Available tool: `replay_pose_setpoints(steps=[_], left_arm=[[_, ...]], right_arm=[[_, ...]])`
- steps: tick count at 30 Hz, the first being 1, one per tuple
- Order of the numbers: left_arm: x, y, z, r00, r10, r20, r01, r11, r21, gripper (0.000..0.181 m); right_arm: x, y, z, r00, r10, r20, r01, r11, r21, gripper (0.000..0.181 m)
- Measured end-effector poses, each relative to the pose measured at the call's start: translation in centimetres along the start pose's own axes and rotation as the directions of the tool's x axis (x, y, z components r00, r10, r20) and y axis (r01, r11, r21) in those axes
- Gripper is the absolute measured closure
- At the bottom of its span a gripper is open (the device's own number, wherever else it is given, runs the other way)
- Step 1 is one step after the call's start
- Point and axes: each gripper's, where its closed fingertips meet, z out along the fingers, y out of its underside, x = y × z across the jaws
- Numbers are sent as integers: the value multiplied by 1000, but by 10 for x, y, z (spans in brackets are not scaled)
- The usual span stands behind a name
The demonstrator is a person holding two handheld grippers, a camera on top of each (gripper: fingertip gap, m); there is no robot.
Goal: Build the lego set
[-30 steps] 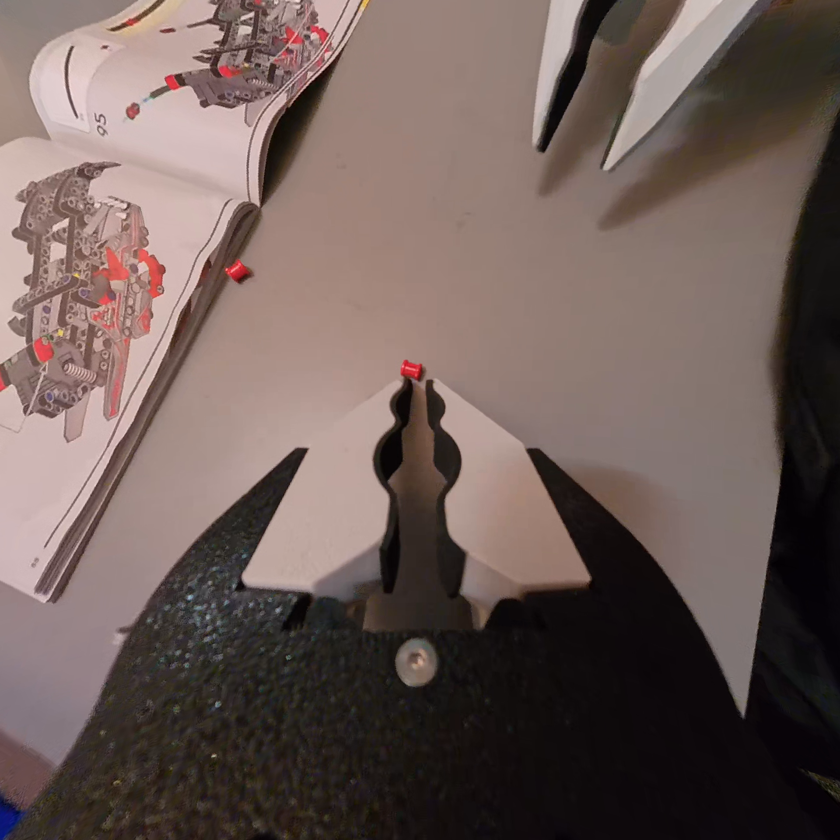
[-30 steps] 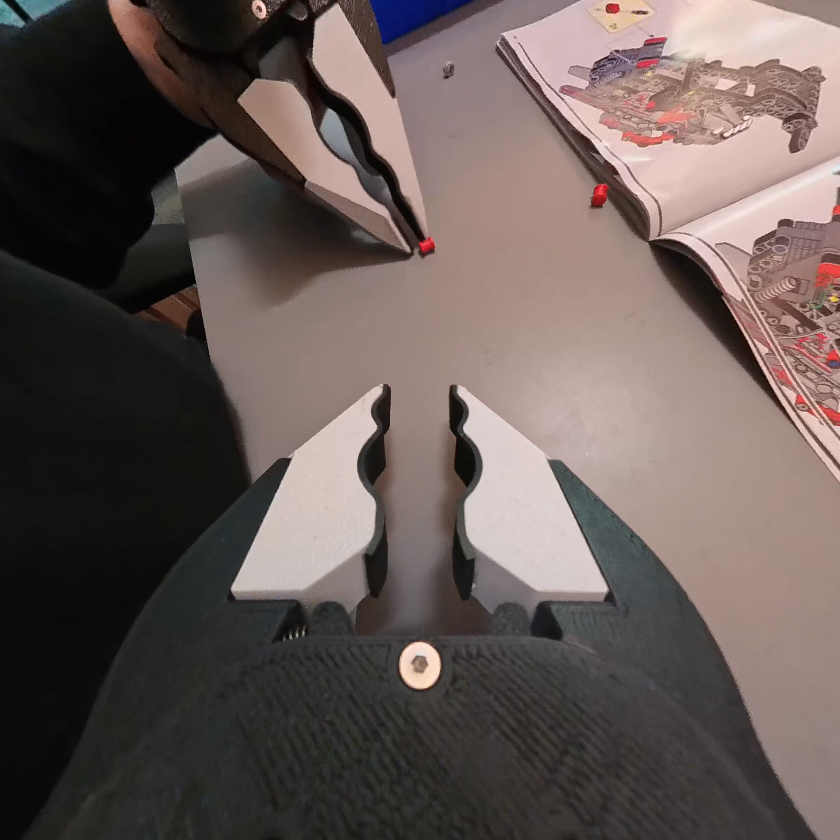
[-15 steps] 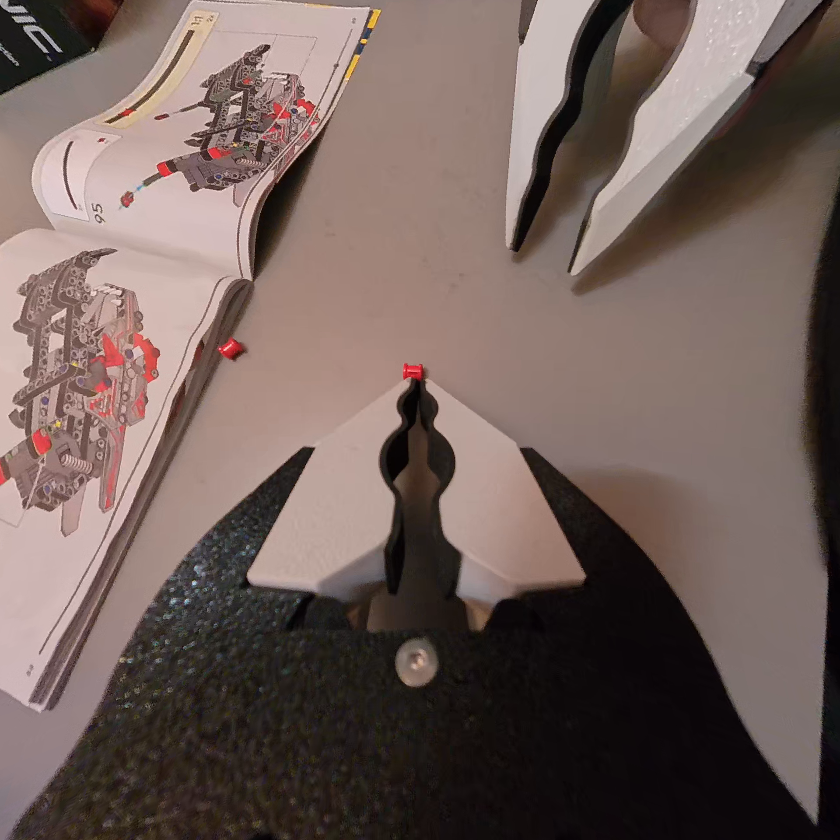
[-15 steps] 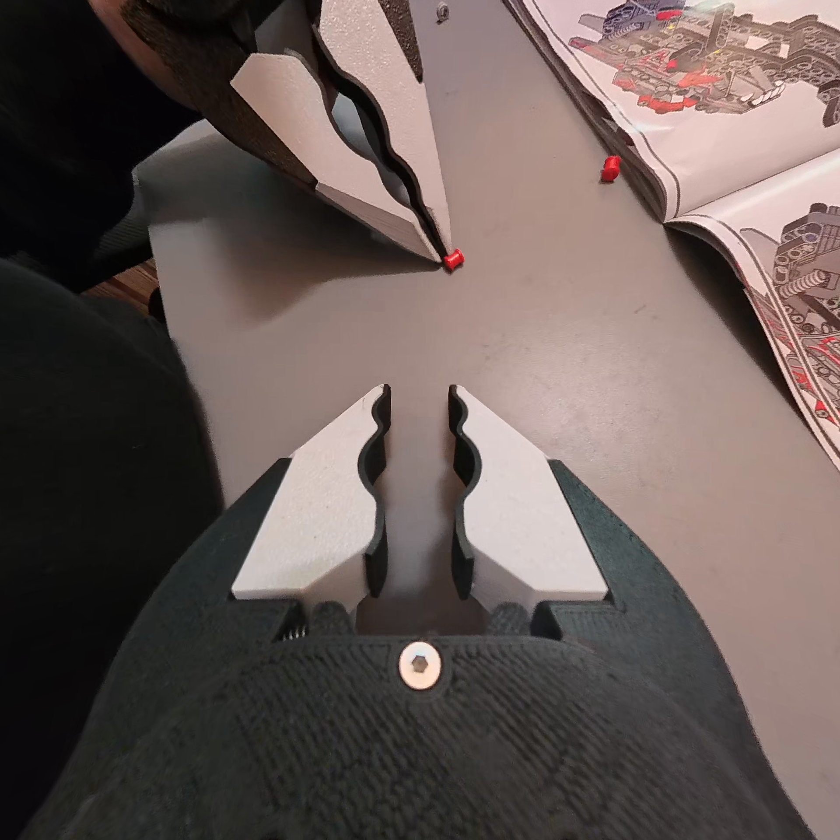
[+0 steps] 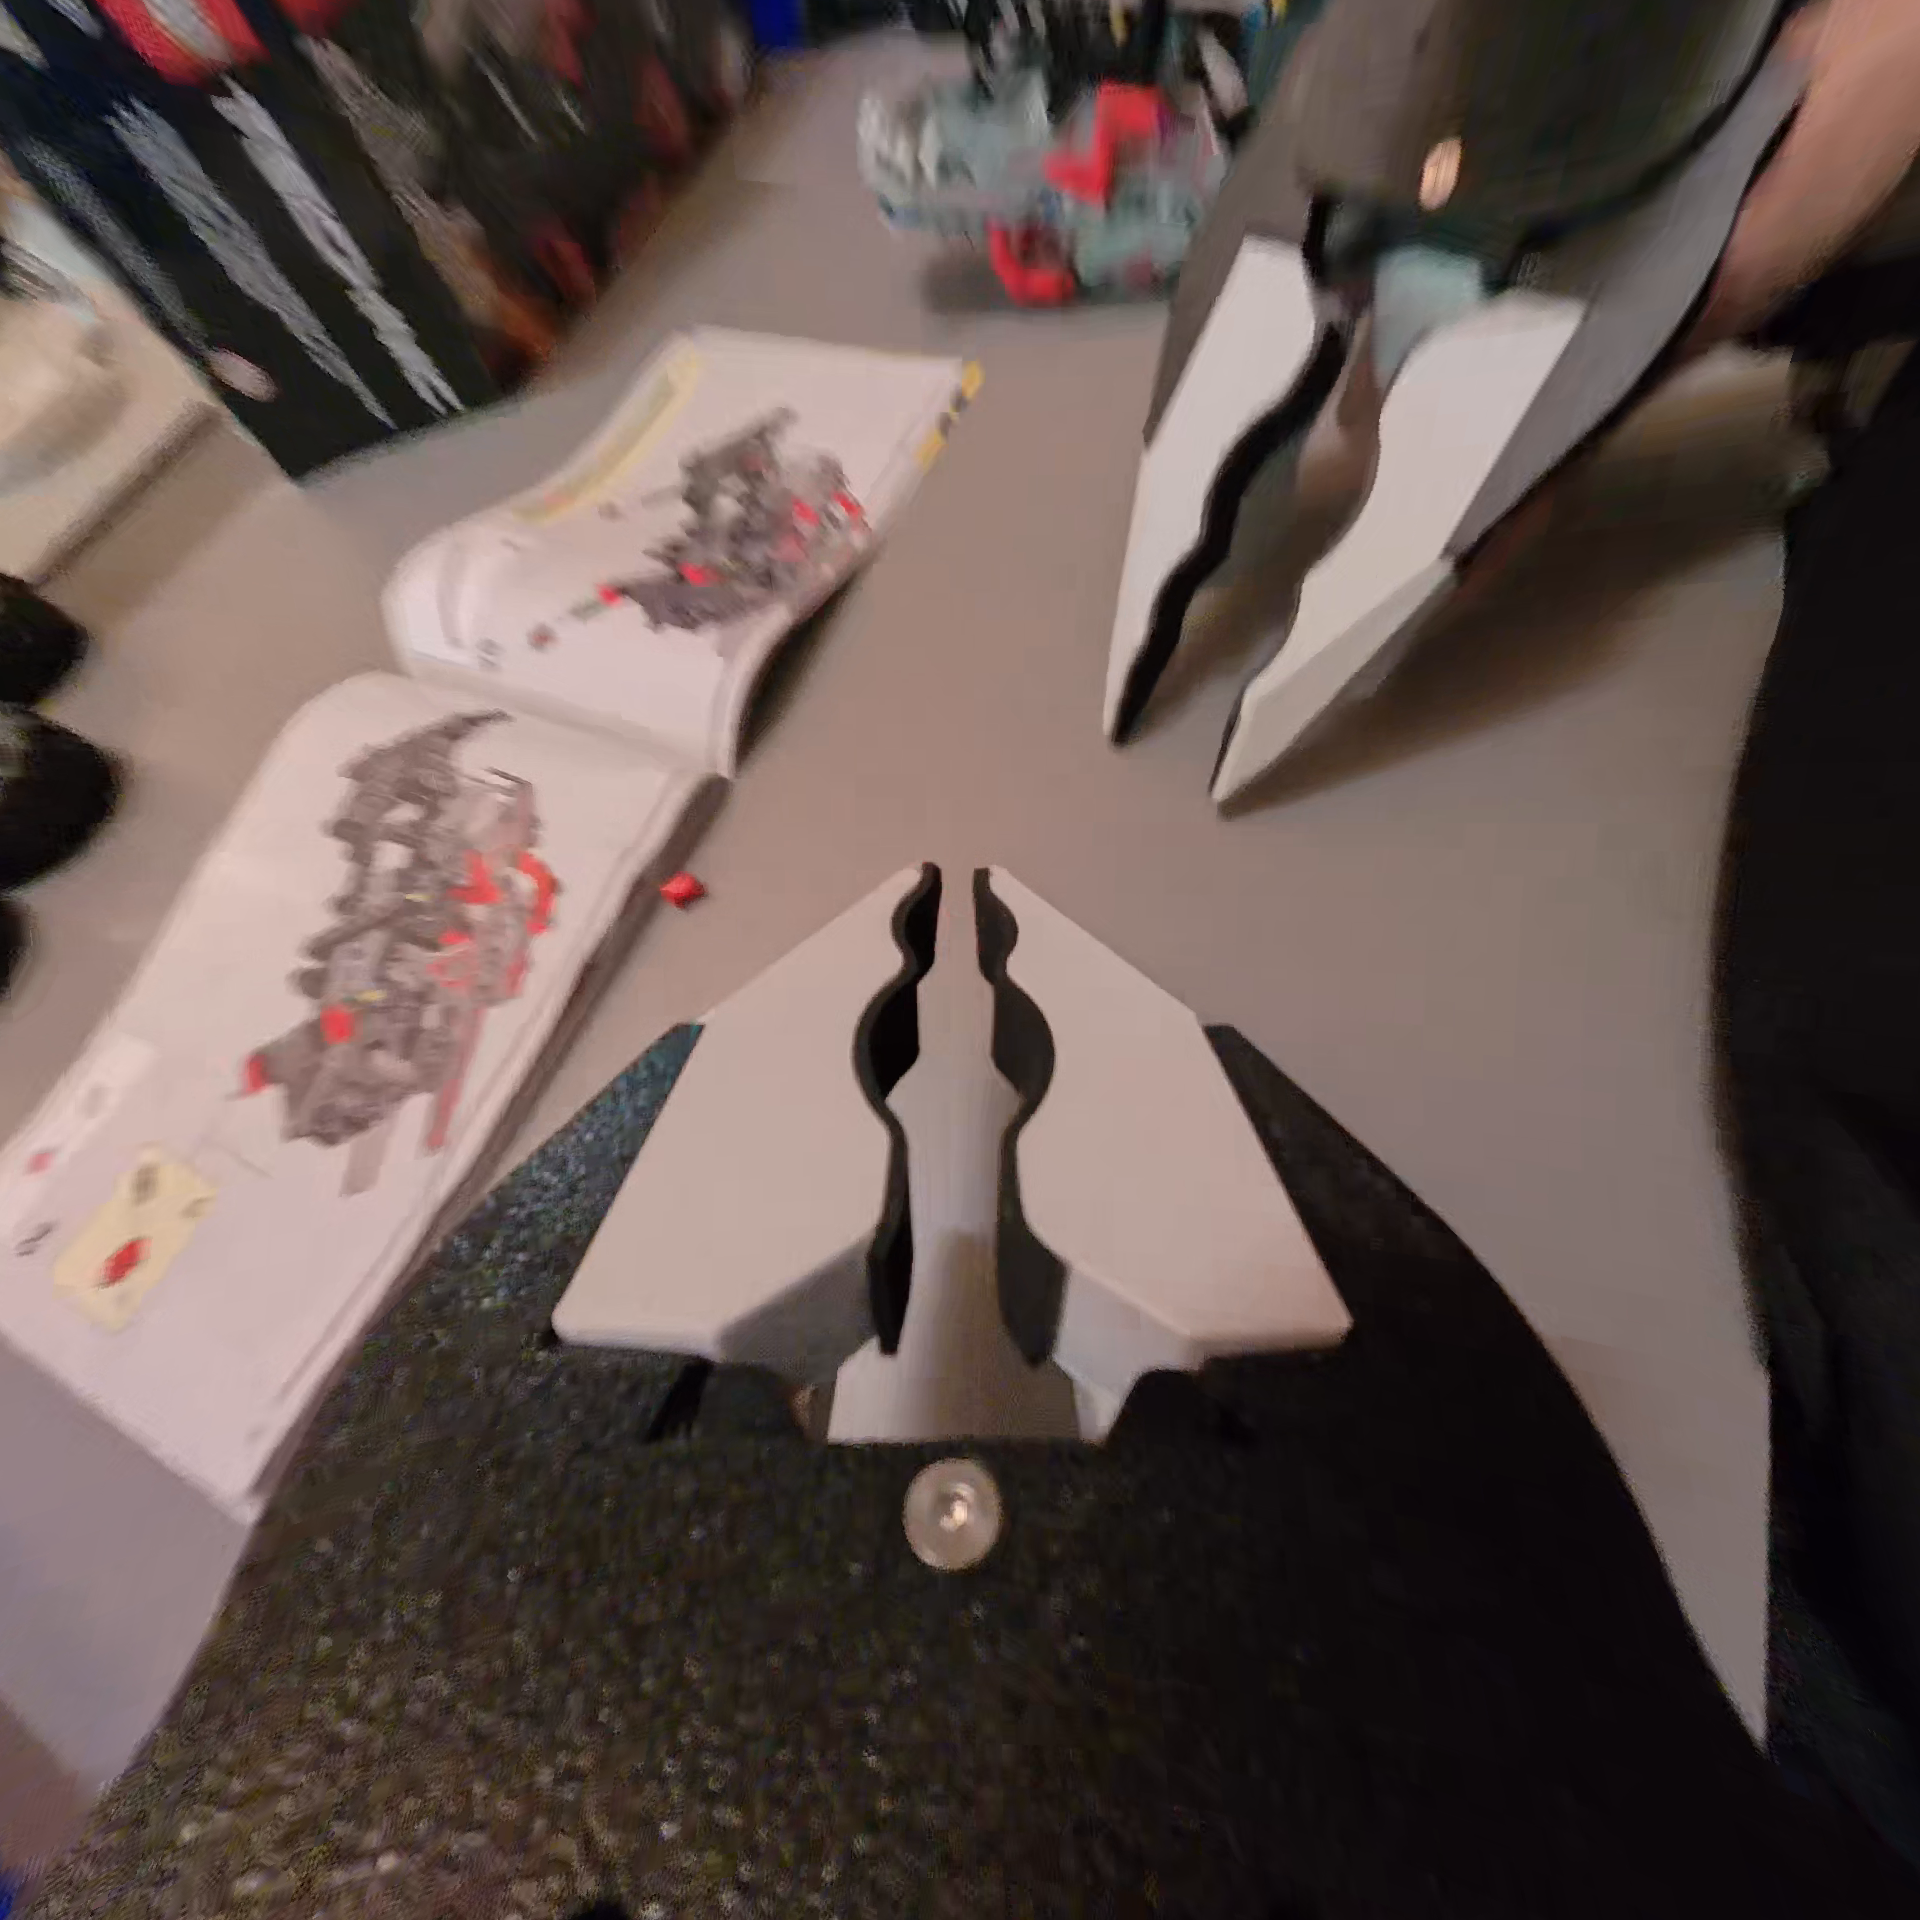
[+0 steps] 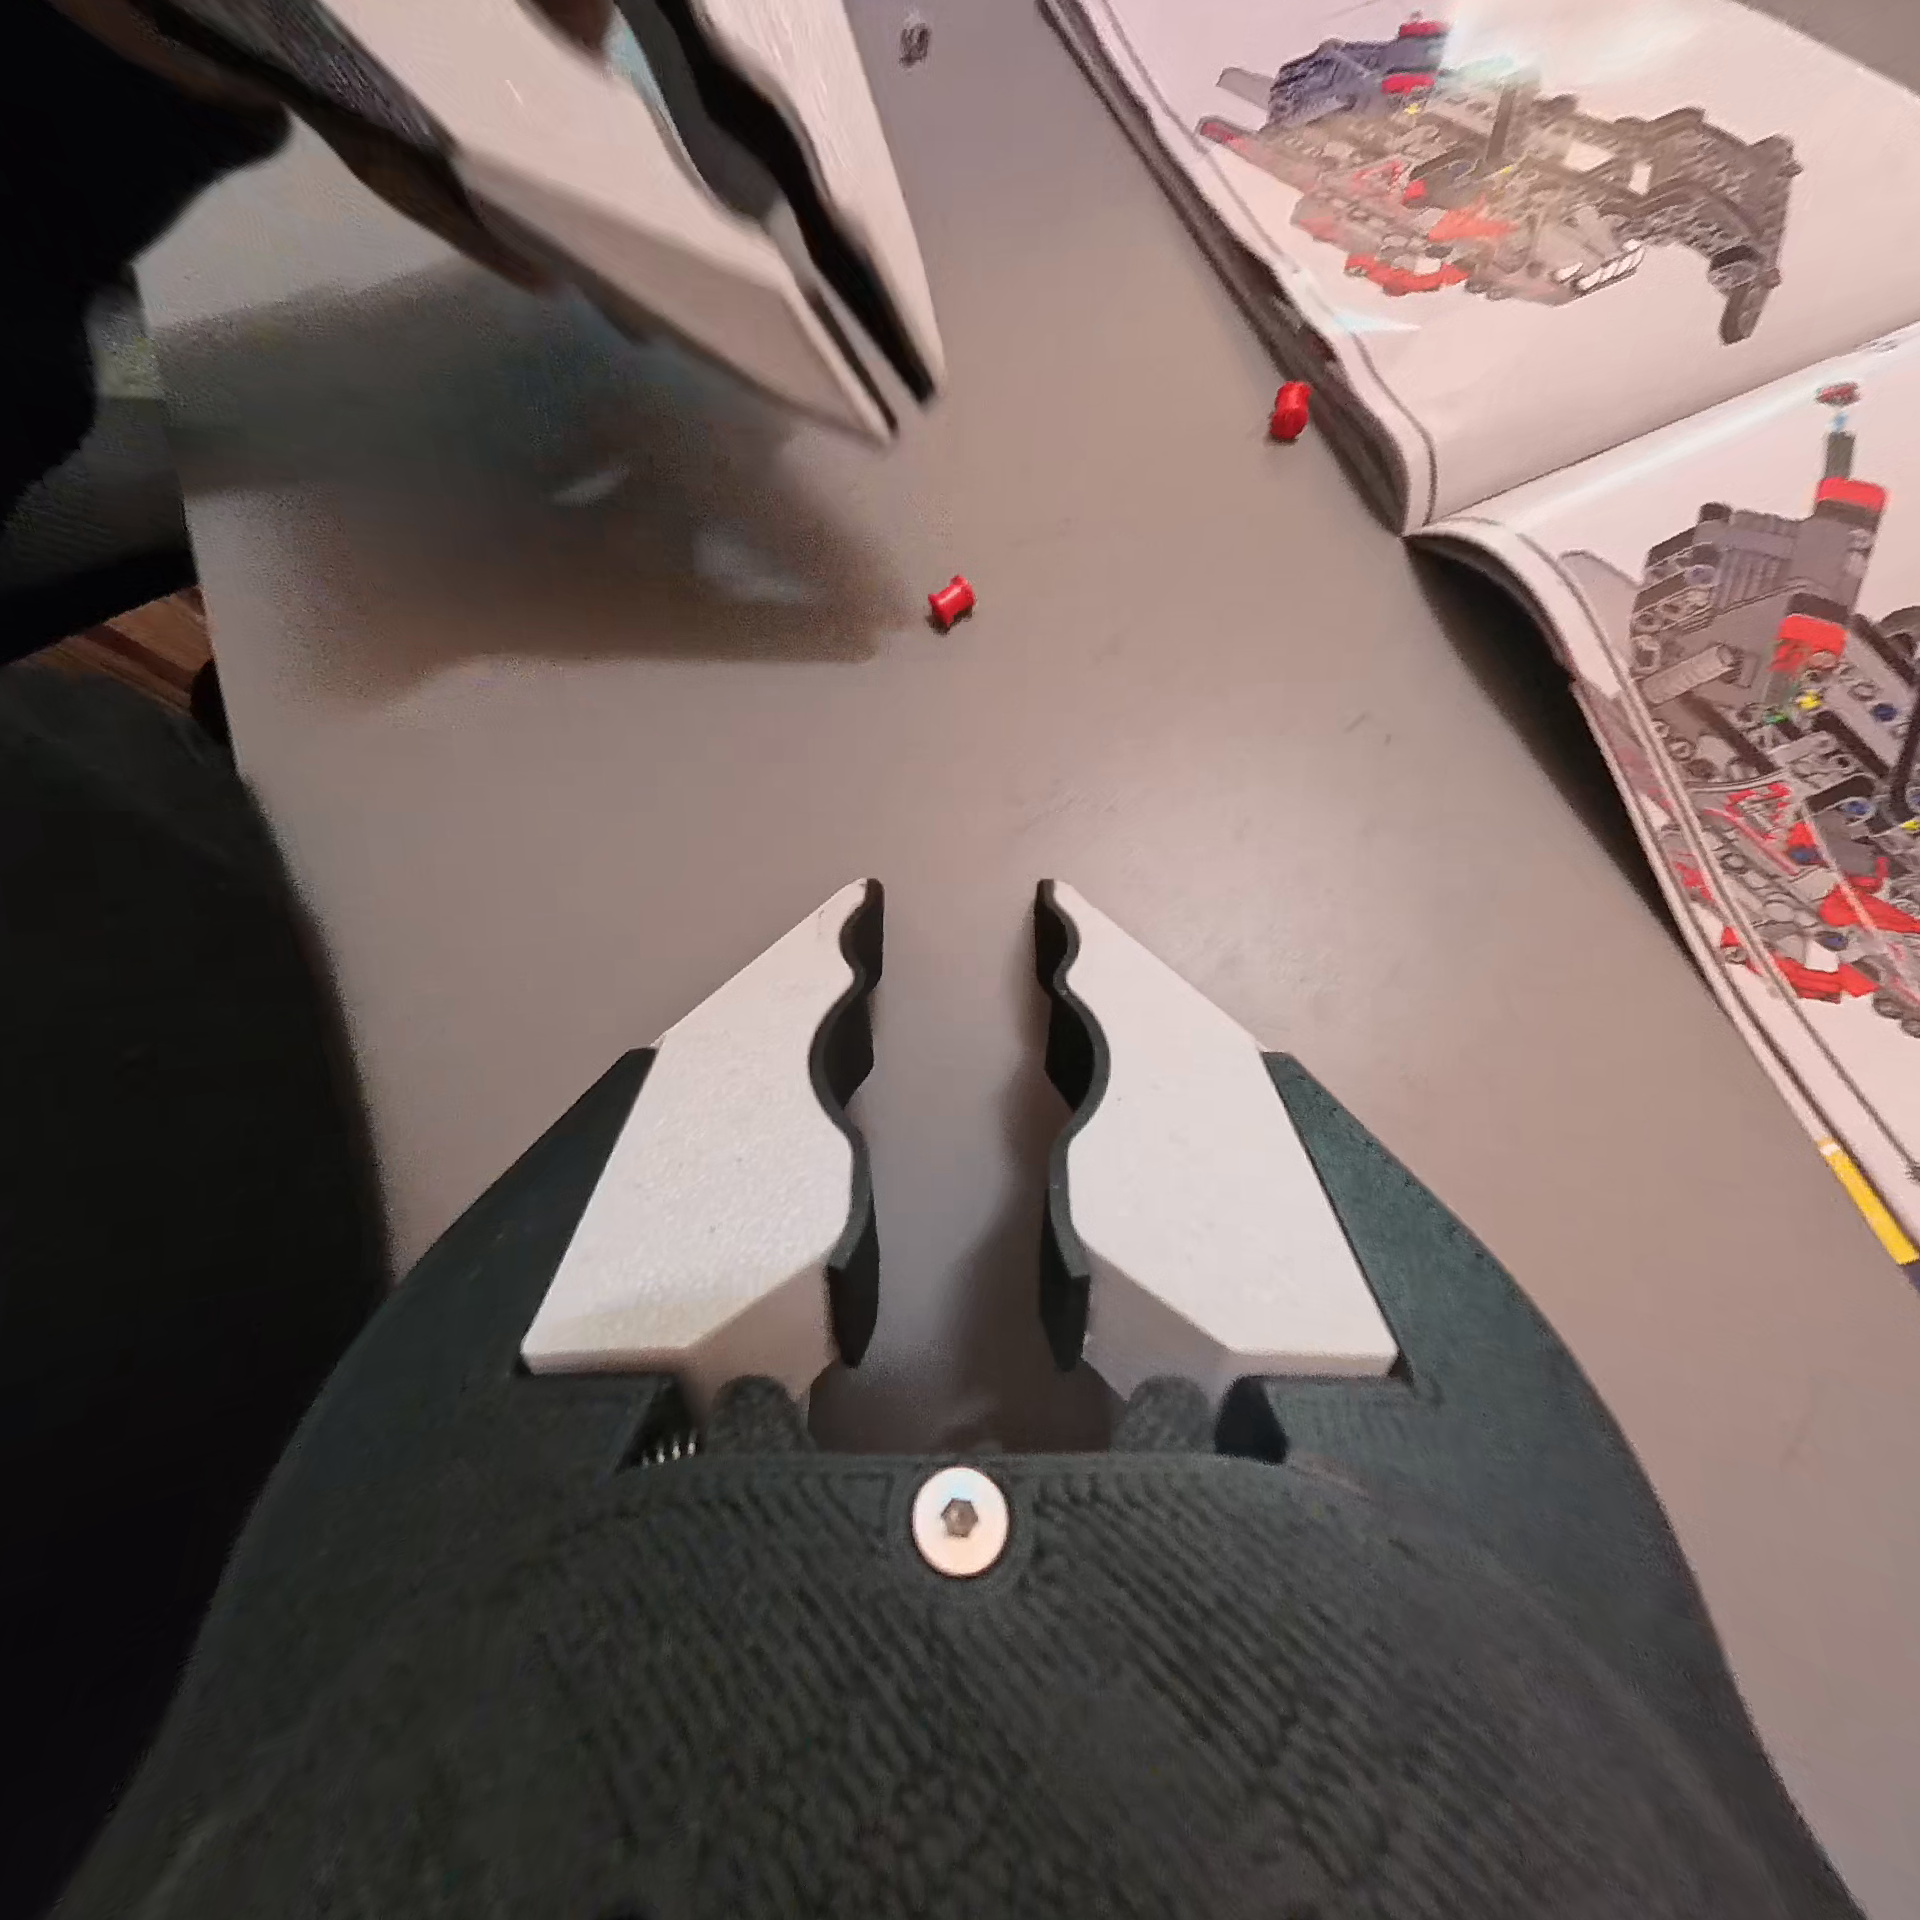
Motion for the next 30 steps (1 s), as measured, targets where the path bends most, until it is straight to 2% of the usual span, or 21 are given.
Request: replay_pose_setpoints(steps=[3,6,7,9,11,14,16,20,22,23,25,27,30], left_arm=[[-28,-28,-48,989,-41,141,26,994,107,177],[-80,-30,-122,928,-115,355,71,988,134,178],[-102,-21,-151,888,-134,439,95,989,110,178],[-144,15,-203,810,-158,565,192,981,0,179],[-171,61,-235,788,-187,586,323,936,-137,177],[-180,102,-232,831,-305,464,455,853,-254,170],[-204,122,-229,795,-298,528,502,813,-296,169],[-234,160,-208,804,-242,543,527,711,-465,166],[-250,175,-201,781,-233,580,565,658,-497,166],[-252,174,-198,770,-239,592,579,652,-490,171],[-258,149,-190,752,-235,616,549,739,-389,179],[-255,109,-194,722,-229,653,490,836,-248,181],[-224,44,-208,708,-188,681,329,941,-82,181]], right_arm=[[5,-11,2,1000,-6,-27,7,999,50,152],[11,-16,7,998,-20,-53,24,998,60,150],[12,-15,9,998,-25,-59,28,998,51,149],[16,-13,14,997,-31,-69,33,999,26,148],[18,-15,17,996,-38,-79,40,999,26,147],[24,-16,19,993,-61,-101,64,998,18,146],[27,-17,19,992,-61,-115,63,998,19,141],[29,-17,19,990,-55,-132,58,998,20,136],[29,-18,19,987,-68,-144,72,997,21,137],[29,-18,18,985,-78,-151,82,996,21,137],[26,-17,17,984,-97,-151,101,995,20,139],[15,-14,16,988,-122,-97,124,992,9,139],[-3,-22,17,977,-212,-9,212,976,48,145]])
